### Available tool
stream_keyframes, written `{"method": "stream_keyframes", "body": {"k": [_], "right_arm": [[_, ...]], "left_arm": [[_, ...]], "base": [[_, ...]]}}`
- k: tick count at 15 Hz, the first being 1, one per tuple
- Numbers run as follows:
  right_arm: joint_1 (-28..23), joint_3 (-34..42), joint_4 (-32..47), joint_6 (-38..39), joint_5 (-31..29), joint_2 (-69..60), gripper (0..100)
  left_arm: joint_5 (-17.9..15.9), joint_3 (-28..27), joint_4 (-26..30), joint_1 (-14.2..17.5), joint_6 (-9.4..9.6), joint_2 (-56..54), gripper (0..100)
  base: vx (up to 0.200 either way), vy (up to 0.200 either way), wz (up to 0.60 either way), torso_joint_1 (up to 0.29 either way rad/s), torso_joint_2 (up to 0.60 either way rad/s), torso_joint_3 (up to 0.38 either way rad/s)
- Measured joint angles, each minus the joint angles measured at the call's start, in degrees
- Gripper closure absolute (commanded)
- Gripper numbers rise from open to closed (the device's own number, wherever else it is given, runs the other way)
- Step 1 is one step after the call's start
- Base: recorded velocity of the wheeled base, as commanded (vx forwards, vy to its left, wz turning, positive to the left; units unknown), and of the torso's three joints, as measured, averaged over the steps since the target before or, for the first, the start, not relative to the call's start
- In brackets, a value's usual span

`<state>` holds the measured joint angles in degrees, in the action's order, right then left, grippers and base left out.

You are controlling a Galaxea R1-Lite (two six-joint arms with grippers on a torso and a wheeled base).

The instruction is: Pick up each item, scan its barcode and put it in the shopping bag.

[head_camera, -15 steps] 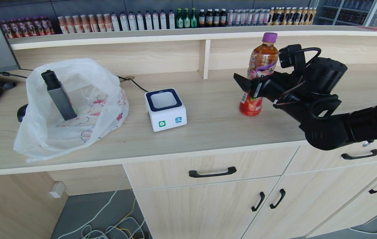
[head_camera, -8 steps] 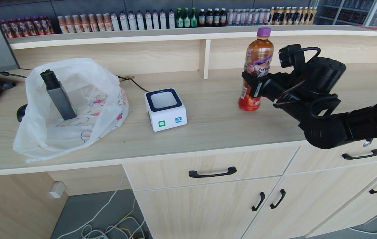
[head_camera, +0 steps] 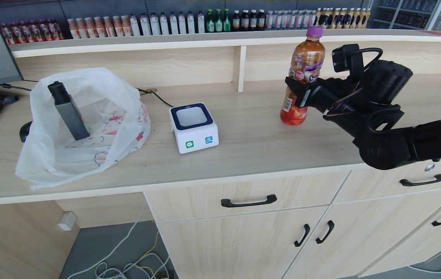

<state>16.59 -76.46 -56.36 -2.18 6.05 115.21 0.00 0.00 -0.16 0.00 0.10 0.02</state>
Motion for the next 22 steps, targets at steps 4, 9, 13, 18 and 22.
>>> {"method": "stream_keyframes", "body": {"k": [4, 9, 13, 18, 22], "right_arm": [[0.2, 0.2, 0.0, -0.1, 0.0, -2.1, 100], [1.6, 4.6, -1.0, -1.1, 0.0, -8.0, 100], [2.7, 15.5, -2.7, -7.0, -0.3, -15.6, 100], [8.6, 30.5, -3.1, -10.8, -0.5, -26.4, 100], [10.3, 40.4, -3.1, -8.4, -0.2, -32.6, 100]], "left_arm": [[0.0, 0.0, 0.0, 0.0, 0.0, 0.0, 0], [0.0, 0.0, 0.0, 0.0, 0.0, 0.0, 0], [0.0, 0.0, 0.0, 0.0, 0.0, 0.0, 0], [0.0, 0.0, 0.0, 0.0, 0.0, 0.0, 0], [0.0, 0.0, 0.0, 0.0, -0.02, 0.0, 0]], "base": [[0.0, 0.0, 0.0, 0.0, 0.0, 0.0], [0.0, 0.0, 0.0, 0.0, 0.0, 0.0], [0.0, 0.0, 0.0, 0.0, 0.0, 0.0], [0.0, 0.0, 0.0, 0.0, 0.0, 0.0], [0.0, 0.0, 0.0, 0.0, 0.0, 0.0]]}}
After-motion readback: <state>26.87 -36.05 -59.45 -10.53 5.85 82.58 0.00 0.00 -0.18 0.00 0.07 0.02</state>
